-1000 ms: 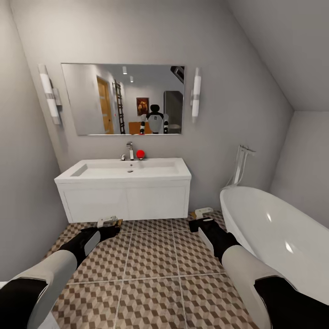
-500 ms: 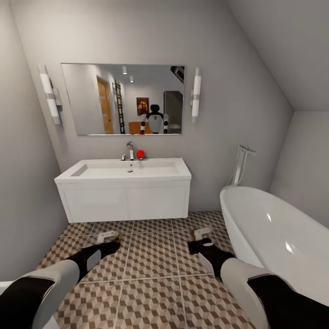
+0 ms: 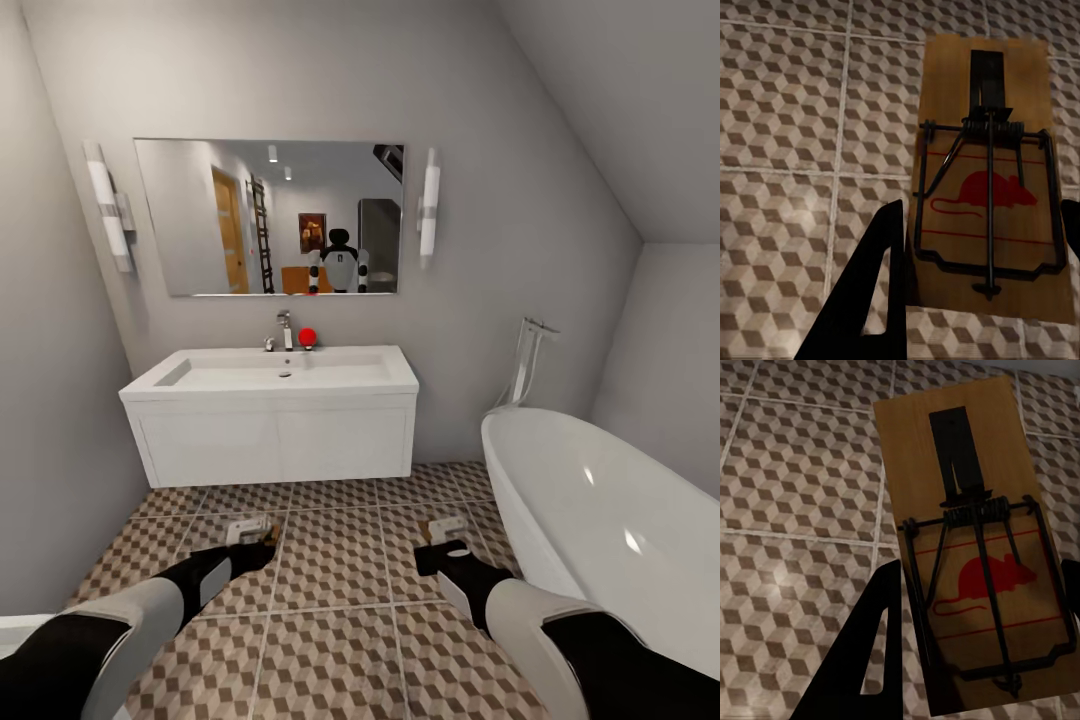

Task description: Take the four mousetraps from the cabinet in the bathroom and place them on the bathroom floor. Make sure all four end up on the same floor surface, and ensure that at least two of them are either under or directly next to the same bathroom sink.

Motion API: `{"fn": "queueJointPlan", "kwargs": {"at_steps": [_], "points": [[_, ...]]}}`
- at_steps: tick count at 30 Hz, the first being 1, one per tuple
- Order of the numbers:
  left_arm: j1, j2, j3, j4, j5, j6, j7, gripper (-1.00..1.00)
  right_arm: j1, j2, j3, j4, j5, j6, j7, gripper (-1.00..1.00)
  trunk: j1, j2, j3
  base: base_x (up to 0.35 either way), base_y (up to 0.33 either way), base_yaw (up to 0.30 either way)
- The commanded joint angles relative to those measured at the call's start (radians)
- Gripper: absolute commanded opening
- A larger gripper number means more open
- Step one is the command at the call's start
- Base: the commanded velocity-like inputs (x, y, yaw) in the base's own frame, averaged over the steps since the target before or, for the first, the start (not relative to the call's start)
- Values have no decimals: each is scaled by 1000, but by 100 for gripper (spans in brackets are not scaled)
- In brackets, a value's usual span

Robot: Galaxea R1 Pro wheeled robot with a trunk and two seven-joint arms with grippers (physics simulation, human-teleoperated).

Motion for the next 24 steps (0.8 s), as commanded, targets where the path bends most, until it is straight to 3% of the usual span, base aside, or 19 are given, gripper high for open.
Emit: {"fn": "queueJointPlan", "kwargs": {"at_steps": [1,5,12,24], "points": [[9,1,-9,-1,5,1,-3,-100,-1,0,8,2,1,2,-3,-100,0,-1,-1,0,0,0],[21,7,-9,-2,2,-2,-3,-100,0,-2,7,2,1,1,1,-100,0,-1,-1,0,0,0],[26,49,-10,0,11,-33,-2,-100,1,-4,6,2,1,3,4,-100,0,-1,-1,0,0,0],[27,53,-10,0,6,-57,-2,-100,1,-4,8,2,1,10,3,-100,0,-1,-1,0,0,0]]}}
